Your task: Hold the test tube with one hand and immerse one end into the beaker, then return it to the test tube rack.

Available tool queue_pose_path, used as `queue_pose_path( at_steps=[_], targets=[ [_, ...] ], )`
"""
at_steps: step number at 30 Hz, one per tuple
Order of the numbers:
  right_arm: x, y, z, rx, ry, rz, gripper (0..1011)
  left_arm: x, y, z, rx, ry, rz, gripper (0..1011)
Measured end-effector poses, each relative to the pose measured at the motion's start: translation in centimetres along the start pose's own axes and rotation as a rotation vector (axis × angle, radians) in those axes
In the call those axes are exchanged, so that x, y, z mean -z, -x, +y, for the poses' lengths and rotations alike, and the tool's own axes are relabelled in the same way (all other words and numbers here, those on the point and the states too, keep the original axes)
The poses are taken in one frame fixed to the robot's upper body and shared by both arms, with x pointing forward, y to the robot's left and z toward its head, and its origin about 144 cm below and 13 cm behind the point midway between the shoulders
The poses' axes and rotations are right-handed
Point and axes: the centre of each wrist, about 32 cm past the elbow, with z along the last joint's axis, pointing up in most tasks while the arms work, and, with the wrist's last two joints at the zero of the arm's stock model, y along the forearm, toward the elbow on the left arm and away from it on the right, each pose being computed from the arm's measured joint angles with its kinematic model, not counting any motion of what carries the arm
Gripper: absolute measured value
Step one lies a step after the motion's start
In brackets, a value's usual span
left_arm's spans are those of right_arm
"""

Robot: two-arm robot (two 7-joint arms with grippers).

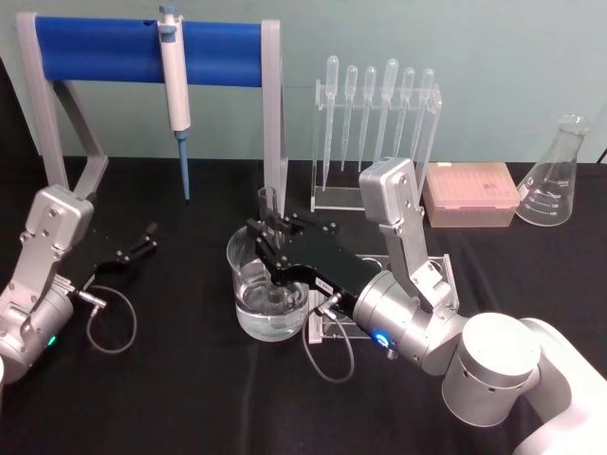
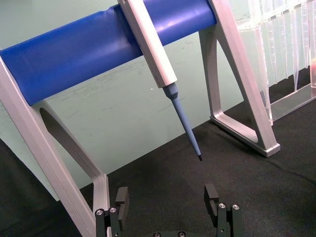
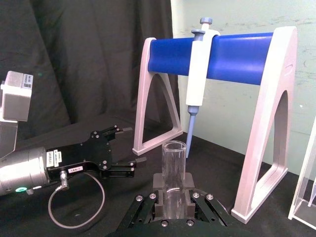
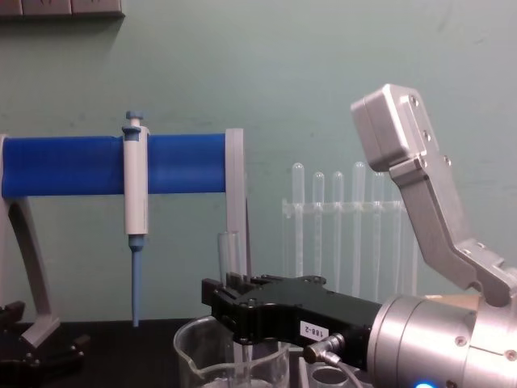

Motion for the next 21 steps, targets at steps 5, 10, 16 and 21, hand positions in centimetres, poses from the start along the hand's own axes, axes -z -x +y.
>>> queue_pose_path(
  at_steps=[5,10,16,21],
  targets=[
    [-0.03,-0.01,0.0,0.0,0.0,0.0,227,0.0,0.0,0.0,0.0,0.0,0.0,1000],
    [-0.06,-0.02,0.0,0.0,-0.001,0.0,226,0.0,0.0,0.0,0.0,0.0,0.0,1000],
    [-0.06,-0.03,0.0,0.0,-0.001,0.0,226,0.0,0.0,0.0,0.0,0.0,0.0,1000],
    [-0.06,-0.02,0.0,0.0,0.0,0.0,227,0.0,0.0,0.0,0.0,0.0,0.0,1000]
  ],
)
